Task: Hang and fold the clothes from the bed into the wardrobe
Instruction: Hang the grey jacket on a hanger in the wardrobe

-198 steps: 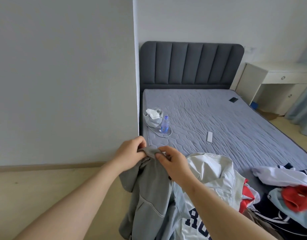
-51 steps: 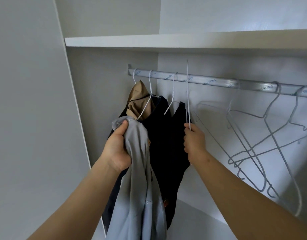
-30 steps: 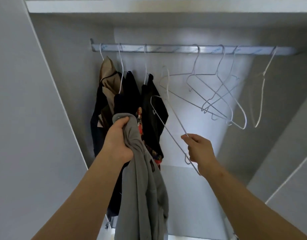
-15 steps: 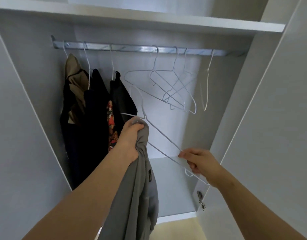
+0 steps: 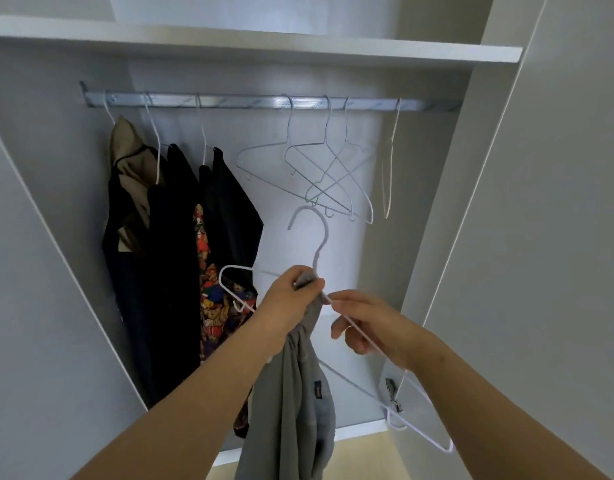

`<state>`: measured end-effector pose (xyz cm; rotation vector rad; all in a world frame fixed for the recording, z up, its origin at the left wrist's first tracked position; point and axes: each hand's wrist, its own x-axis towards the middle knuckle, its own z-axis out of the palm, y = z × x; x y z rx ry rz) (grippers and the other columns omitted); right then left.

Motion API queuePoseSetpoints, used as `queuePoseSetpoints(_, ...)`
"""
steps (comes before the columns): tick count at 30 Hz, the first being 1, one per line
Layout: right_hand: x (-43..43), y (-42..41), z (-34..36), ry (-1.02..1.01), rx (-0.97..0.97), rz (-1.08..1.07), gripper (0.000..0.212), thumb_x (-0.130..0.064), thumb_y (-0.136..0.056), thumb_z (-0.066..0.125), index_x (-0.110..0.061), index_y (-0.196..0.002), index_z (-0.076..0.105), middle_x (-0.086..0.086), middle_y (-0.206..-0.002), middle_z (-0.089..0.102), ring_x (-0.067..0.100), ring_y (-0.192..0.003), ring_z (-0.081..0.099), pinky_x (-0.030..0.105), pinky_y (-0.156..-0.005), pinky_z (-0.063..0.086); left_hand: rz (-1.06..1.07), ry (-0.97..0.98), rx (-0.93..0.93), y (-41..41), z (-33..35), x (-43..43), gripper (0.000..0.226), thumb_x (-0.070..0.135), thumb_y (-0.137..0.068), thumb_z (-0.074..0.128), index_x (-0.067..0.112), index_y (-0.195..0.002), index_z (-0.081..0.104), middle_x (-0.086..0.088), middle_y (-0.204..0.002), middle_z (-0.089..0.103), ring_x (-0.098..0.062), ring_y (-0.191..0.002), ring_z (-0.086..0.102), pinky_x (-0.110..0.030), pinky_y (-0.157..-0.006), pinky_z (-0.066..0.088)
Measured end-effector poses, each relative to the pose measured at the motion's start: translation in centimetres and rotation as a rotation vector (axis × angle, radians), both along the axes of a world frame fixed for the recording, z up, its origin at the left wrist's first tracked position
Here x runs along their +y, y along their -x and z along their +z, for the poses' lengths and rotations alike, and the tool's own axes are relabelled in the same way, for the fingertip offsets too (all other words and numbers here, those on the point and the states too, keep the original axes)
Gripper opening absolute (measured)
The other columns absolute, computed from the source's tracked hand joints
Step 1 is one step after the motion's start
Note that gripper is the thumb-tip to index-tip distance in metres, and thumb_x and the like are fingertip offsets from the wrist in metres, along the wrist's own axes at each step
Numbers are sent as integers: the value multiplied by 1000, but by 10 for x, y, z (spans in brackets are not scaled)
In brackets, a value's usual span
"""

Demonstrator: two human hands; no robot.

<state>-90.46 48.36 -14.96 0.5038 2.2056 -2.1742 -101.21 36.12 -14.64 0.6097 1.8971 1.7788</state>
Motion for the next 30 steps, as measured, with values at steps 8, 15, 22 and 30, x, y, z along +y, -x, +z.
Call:
queuePoseSetpoints(8,-3,19,-12,7,93,-88,19,-13,-84,63,-21,-71,52,1,-53,47,11,-42,34,19,-41,29,162,63,261,18,7,-44,21,18,-97,47,27,-85,62,2,-80,58,-9,-73,52,-6,-55,41)
queuePoseSetpoints(15,-4,31,-8,-21,123,-280,39,-32,-82,68,-25,-57,39,-9,-44,34,9,-41,26,18,-40,28,173,406,680,46,28,-80,17,24,-99,41,22,-96,58,-13,-90,63,-24,-80,59,-33,-69,47)
queuePoseSetpoints(22,3,26,-10,-9,270,-454,30,-18,-91,53,-16,-63,42,-5,-46,47,8,-37,34,17,-38,32,350,446,334,82,16,-109,20,25,-101,35,22,-97,54,-7,-90,56,-25,-83,54,-36,-77,43)
queuePoseSetpoints(30,0,22,-11,-68,146,-408,37,-11,-89,49,-17,-55,37,-1,-47,40,8,-37,26,17,-36,23,529,268,151,97,20,-125,29,18,-100,37,26,-77,52,-1,-80,50,-14,-71,46,-26,-67,40)
